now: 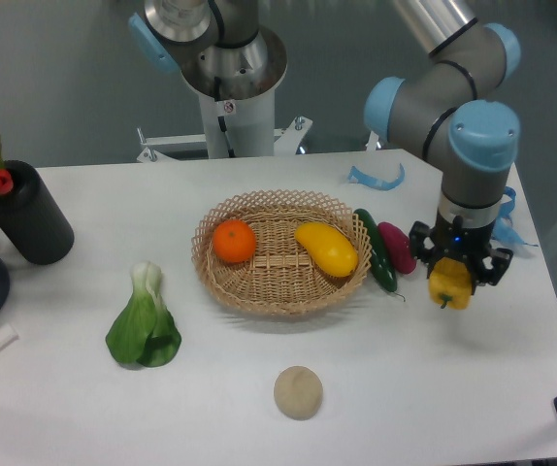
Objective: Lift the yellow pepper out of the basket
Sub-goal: 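Lift the yellow bell pepper out of the basket and carry it aside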
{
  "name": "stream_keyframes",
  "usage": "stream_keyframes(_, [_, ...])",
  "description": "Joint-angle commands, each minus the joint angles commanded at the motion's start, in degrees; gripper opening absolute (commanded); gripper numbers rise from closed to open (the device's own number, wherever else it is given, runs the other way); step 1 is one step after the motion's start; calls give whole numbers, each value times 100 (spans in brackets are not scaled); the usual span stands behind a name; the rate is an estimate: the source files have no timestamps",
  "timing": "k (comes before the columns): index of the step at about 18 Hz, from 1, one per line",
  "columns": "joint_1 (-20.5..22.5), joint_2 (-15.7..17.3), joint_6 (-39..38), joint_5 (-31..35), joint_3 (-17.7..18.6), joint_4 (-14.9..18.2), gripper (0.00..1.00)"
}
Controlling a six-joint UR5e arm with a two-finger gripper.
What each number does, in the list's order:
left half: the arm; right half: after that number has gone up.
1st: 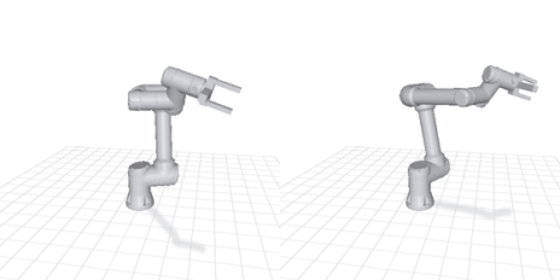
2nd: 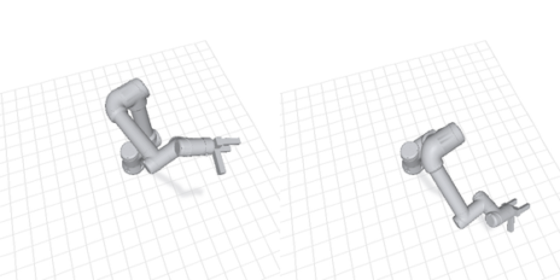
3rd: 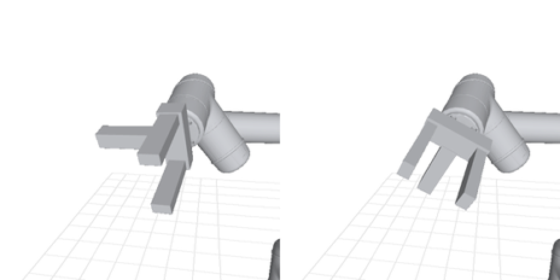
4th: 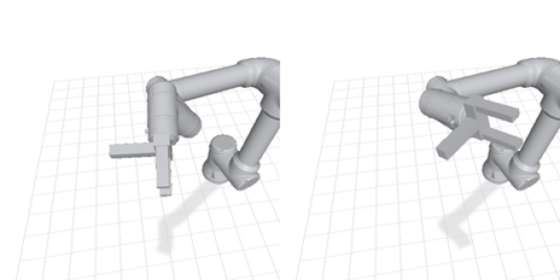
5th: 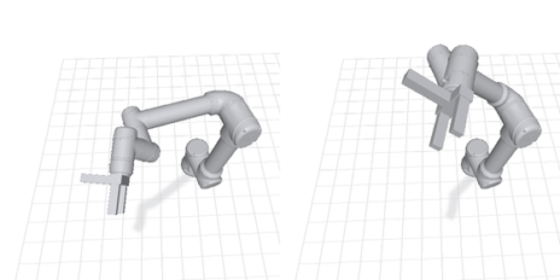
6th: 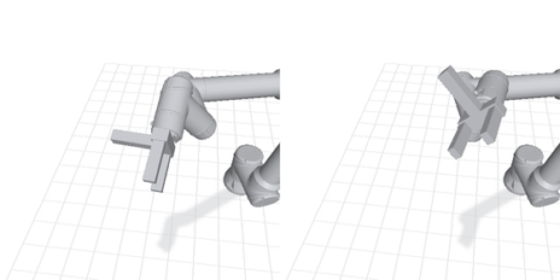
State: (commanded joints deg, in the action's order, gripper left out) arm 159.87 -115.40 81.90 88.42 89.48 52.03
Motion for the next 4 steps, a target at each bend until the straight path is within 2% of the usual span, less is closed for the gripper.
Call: stream_keyframes(4, [18, -176, 203, 9, -79, -17, 39])
